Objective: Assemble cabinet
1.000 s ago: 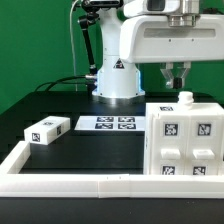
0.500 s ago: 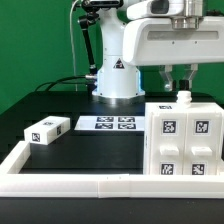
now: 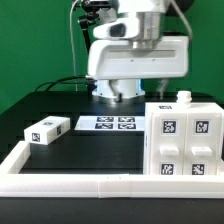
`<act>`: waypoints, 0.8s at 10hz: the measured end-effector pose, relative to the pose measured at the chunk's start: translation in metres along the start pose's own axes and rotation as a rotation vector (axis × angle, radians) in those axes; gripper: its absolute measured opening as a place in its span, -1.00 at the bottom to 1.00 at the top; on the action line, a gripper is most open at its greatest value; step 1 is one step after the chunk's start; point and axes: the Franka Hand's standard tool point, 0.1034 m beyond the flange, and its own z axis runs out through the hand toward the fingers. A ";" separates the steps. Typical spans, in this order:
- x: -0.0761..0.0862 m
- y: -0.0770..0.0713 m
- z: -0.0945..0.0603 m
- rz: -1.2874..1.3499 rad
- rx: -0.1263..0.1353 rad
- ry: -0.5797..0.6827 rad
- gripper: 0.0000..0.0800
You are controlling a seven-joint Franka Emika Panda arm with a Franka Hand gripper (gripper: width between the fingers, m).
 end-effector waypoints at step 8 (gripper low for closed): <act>-0.036 0.102 0.000 -0.103 -0.034 -0.003 0.99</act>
Offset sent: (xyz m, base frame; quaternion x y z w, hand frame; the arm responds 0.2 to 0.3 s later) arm 0.0096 -0.0606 0.0102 0.0023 0.0065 -0.0385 0.9992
